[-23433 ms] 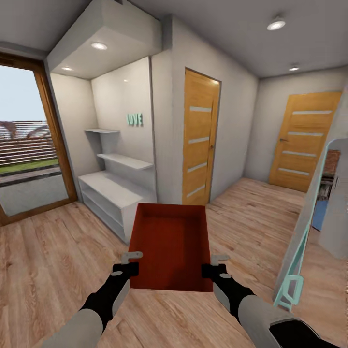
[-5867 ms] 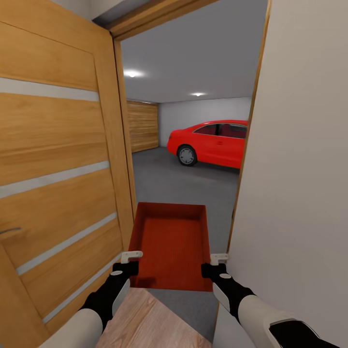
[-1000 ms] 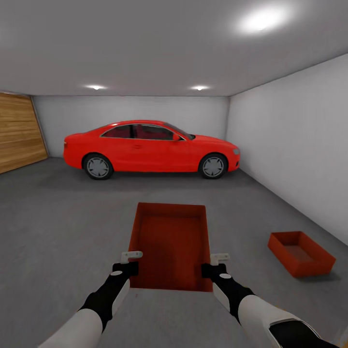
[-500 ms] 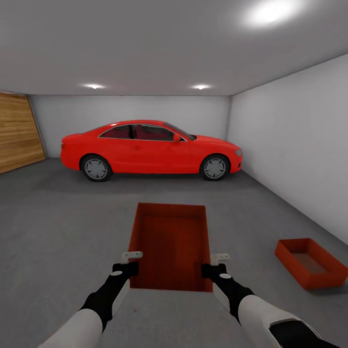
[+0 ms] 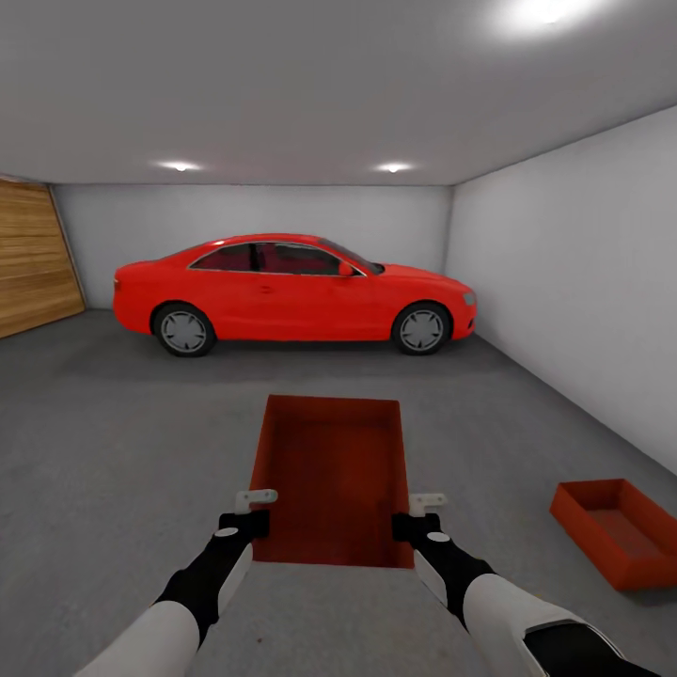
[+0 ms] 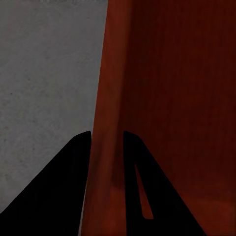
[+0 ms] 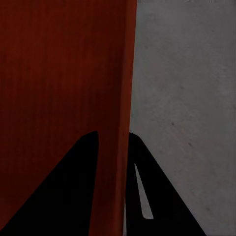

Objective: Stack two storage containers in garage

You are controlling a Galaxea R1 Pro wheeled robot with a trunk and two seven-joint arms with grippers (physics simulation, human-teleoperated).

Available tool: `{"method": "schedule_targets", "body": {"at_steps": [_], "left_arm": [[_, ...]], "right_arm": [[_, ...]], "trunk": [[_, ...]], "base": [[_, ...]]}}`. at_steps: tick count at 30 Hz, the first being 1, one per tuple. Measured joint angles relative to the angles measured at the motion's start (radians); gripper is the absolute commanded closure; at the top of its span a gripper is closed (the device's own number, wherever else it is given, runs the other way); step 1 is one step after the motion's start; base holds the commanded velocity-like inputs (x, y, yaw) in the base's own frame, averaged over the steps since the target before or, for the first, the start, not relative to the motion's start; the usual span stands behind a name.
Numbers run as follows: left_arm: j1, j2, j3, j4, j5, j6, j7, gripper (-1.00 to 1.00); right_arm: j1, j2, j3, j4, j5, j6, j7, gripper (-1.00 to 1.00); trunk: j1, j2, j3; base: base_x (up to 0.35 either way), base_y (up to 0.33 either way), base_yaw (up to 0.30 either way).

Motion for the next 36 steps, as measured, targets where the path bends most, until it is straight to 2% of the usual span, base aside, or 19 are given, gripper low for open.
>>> {"method": "schedule_targets", "body": {"at_steps": [36], "left_arm": [[0.000,0.000,0.000,-0.001,-0.001,0.000,0.000,1.00]], "right_arm": [[0.000,0.000,0.000,0.000,0.000,-0.001,0.000,1.00]], "trunk": [[0.000,0.000,0.000]], "base": [[0.322,0.000,0.000]]}}
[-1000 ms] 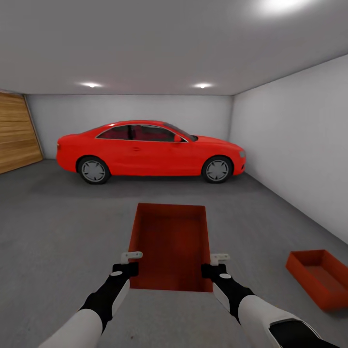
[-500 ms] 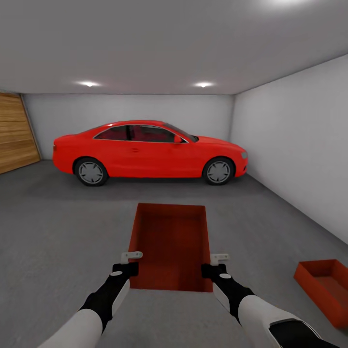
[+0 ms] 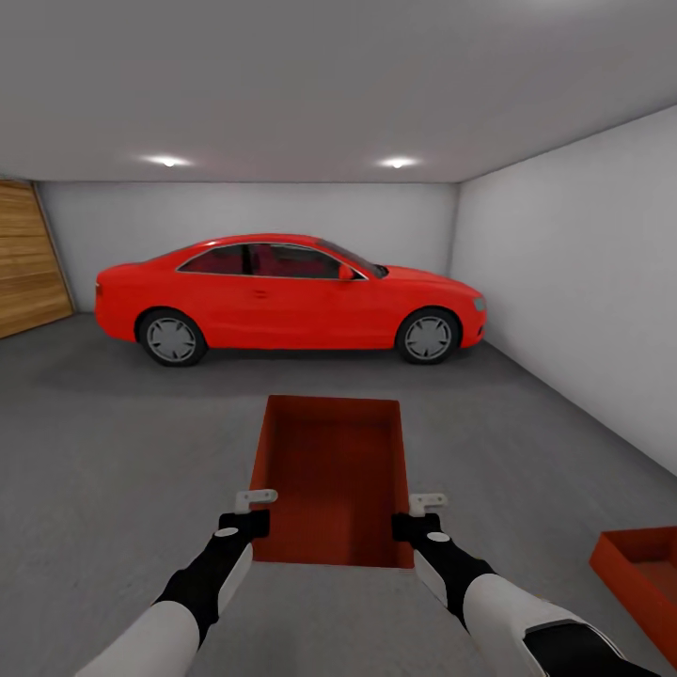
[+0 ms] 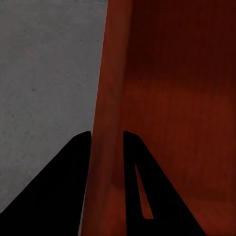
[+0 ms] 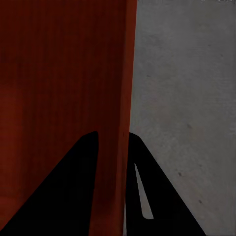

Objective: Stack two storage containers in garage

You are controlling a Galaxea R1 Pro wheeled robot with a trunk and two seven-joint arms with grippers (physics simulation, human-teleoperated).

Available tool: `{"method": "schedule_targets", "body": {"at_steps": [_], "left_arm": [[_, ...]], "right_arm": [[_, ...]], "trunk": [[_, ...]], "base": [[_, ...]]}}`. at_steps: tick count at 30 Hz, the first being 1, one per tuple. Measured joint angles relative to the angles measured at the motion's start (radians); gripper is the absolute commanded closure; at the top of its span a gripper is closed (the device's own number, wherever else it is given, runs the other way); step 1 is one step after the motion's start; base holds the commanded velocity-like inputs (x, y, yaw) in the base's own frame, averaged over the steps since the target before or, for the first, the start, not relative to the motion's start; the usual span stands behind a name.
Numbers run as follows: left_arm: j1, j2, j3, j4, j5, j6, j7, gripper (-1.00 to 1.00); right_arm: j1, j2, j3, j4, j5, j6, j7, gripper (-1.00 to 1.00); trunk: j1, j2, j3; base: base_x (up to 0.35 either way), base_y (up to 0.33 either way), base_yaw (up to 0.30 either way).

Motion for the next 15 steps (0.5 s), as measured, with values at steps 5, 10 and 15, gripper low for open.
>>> {"method": "schedule_targets", "body": {"at_steps": [5,10,15], "left_arm": [[0.000,0.000,0.000,0.000,0.000,0.000,0.000,1.00],[0.000,0.000,0.000,0.000,0.000,0.000,0.000,1.00],[0.000,0.002,-0.002,0.001,0.003,-0.001,-0.002,1.00]], "right_arm": [[0.000,0.000,0.000,0.000,0.000,0.000,0.000,1.00],[0.000,0.000,0.000,0.000,0.000,0.000,0.000,1.00],[0.000,0.000,0.001,0.000,0.000,0.000,0.000,1.00]], "trunk": [[0.000,0.000,0.000],[0.000,0.000,0.000],[0.000,0.000,0.000]], "base": [[0.322,0.000,0.000],[0.322,0.000,0.000],[0.322,0.000,0.000]]}}
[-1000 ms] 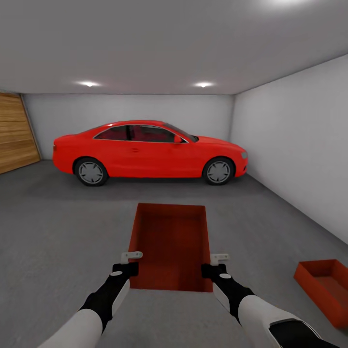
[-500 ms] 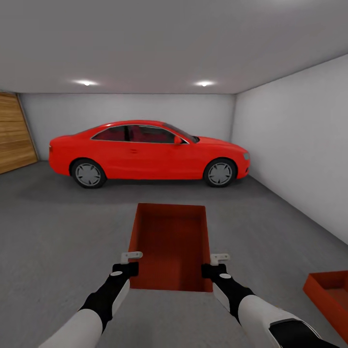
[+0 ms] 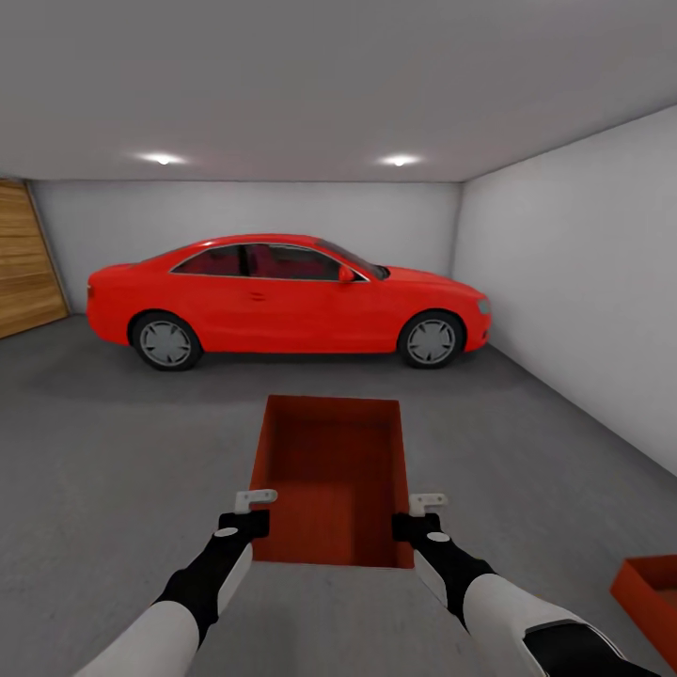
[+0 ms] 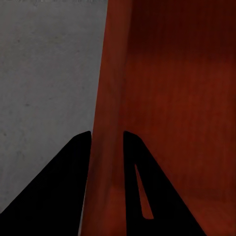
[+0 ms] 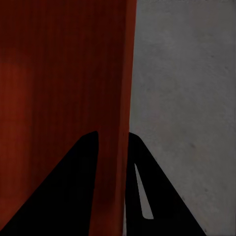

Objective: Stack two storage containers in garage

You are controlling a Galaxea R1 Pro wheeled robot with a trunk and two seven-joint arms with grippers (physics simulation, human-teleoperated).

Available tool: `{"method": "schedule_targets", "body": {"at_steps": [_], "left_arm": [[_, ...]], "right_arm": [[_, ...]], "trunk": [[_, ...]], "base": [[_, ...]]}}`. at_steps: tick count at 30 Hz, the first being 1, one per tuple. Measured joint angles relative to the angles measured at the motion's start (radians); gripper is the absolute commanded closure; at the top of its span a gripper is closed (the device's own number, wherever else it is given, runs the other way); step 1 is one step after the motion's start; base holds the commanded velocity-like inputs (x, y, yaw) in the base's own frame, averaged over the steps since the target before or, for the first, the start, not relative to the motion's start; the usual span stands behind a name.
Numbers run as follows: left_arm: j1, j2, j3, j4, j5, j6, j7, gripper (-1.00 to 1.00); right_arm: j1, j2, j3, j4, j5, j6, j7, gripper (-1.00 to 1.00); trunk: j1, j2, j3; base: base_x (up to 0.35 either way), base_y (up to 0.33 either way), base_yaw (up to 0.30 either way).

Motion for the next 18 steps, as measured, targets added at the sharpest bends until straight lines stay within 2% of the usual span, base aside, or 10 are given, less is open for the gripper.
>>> {"method": "schedule_targets", "body": {"at_steps": [4,18], "left_arm": [[0.000,0.000,-0.002,0.000,0.002,0.000,0.000,1.00],[0.000,0.000,-0.002,-0.001,0.001,0.000,0.000,1.00]], "right_arm": [[0.000,0.000,-0.001,0.000,0.000,0.000,0.000,1.00],[0.000,0.000,0.000,0.000,-0.001,-0.001,0.000,1.00]], "trunk": [[0.000,0.000,0.000],[0.000,0.000,0.000]], "base": [[0.322,0.000,-0.105],[0.322,0.011,-0.284]]}}
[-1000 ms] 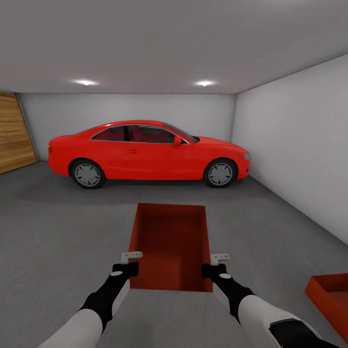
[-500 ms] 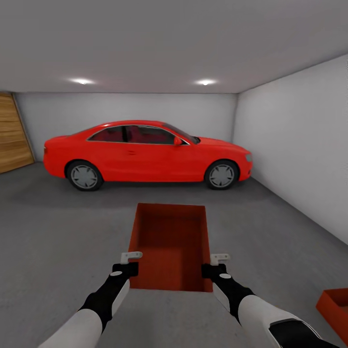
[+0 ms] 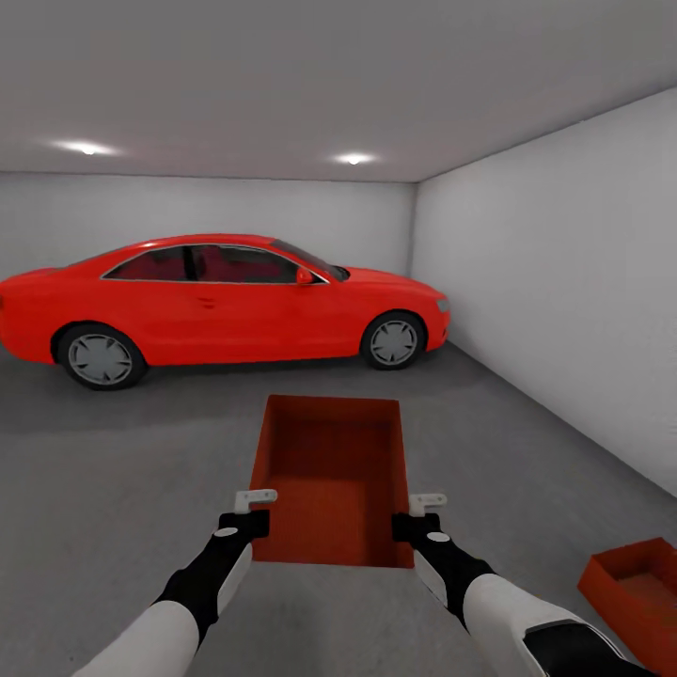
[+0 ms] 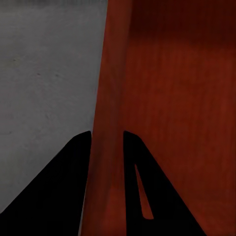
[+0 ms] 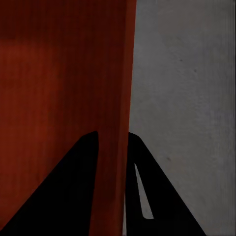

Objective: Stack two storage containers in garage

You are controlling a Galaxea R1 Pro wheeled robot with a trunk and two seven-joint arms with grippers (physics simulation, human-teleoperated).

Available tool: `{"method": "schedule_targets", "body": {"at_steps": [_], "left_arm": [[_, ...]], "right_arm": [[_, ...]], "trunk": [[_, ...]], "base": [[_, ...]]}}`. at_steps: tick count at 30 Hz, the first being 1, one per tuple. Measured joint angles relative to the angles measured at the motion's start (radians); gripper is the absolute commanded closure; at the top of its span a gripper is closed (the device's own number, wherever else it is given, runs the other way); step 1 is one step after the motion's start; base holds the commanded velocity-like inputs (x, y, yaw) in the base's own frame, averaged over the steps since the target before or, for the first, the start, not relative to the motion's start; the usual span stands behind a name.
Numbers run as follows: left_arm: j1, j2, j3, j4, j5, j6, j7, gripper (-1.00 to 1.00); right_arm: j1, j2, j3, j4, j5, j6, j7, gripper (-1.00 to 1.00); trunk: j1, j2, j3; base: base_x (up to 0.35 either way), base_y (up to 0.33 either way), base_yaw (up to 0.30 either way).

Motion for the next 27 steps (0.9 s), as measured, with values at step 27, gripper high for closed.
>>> {"method": "schedule_targets", "body": {"at_steps": [27], "left_arm": [[0.000,0.000,-0.002,-0.007,-0.004,-0.001,0.001,1.00]], "right_arm": [[0.000,0.000,-0.004,0.000,0.001,-0.010,0.001,1.00]], "trunk": [[0.001,0.000,0.000]], "base": [[0.249,0.062,-0.291]]}}
